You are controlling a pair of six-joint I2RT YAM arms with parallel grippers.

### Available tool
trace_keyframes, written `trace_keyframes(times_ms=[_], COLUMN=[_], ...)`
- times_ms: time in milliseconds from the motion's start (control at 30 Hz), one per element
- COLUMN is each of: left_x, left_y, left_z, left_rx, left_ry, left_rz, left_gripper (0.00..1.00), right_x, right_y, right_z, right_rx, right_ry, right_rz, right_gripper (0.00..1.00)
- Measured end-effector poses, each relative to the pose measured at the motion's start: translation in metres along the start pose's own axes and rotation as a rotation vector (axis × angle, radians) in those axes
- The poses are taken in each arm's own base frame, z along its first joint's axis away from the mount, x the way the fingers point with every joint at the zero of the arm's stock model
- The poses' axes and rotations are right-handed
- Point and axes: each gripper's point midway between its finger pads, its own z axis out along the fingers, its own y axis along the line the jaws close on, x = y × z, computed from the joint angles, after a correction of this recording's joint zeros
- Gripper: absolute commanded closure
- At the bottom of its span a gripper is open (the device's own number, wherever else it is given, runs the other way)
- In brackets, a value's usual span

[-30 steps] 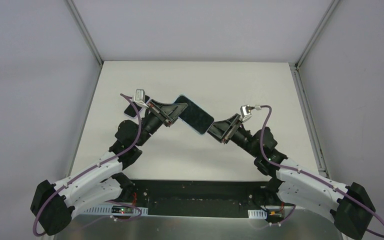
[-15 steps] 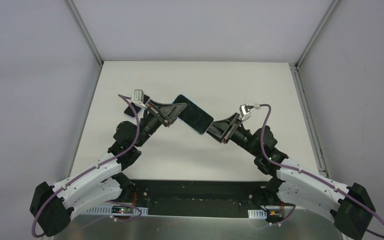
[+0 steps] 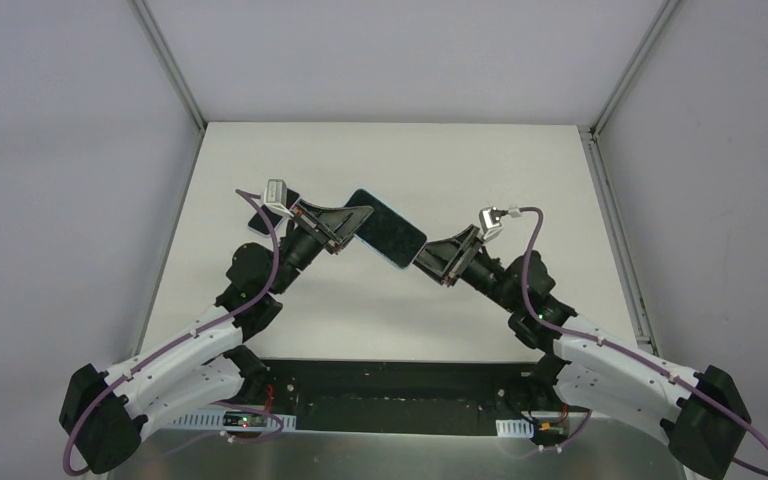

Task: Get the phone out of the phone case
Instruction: Remove the phone case from the phone.

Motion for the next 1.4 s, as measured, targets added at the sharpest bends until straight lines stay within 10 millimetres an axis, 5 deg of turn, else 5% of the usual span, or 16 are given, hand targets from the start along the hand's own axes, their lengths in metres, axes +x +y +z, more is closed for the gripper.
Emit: trace_keyframes(times_ms=[933, 1400], left_x=[0.000, 0.001], left_y=[0.004, 0.007], left_z=[0.007, 0.008], left_rx=[-0.007, -0.018], left_ry=[-0.020, -0.025], left_rz=[-0.059, -0.058], left_gripper=[1.00, 0.98], right_x=[-0.003, -0.001], right_y=[0.013, 0.018], right_z=[0.012, 0.012], right_rx=[-0.100, -0.111], right_ry=[-0.019, 0.002], right_rz=[-0.013, 0.001], right_gripper=[0.65, 0.82])
